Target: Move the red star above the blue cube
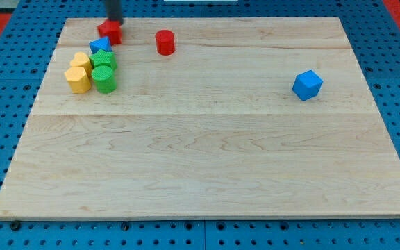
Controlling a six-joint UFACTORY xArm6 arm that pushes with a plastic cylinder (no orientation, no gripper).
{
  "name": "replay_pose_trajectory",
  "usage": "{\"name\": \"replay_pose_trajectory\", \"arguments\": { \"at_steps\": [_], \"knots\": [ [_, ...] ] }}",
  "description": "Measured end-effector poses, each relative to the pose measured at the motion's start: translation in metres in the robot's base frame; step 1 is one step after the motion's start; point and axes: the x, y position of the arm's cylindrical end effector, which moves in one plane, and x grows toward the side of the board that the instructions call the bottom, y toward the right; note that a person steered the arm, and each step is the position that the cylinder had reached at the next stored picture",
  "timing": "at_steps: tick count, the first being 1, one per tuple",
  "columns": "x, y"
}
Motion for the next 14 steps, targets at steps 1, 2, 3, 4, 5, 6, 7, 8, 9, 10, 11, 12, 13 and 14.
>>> {"name": "replay_pose_trajectory", "arguments": {
  "at_steps": [1, 2, 3, 4, 5, 6, 7, 8, 9, 10, 11, 12, 13, 14],
  "knots": [
    [0.049, -0.015],
    [0.088, 0.042],
    [0.105, 0.046],
    [0.125, 0.010],
    [0.156, 0.047],
    [0.151, 0.062],
    [0.147, 0.058],
    [0.141, 0.086],
    [0.136, 0.049],
    [0.123, 0.075],
    [0.117, 0.124],
    [0.104, 0.167],
    [0.101, 0.166],
    [0.098, 0.166]
  ]
}}
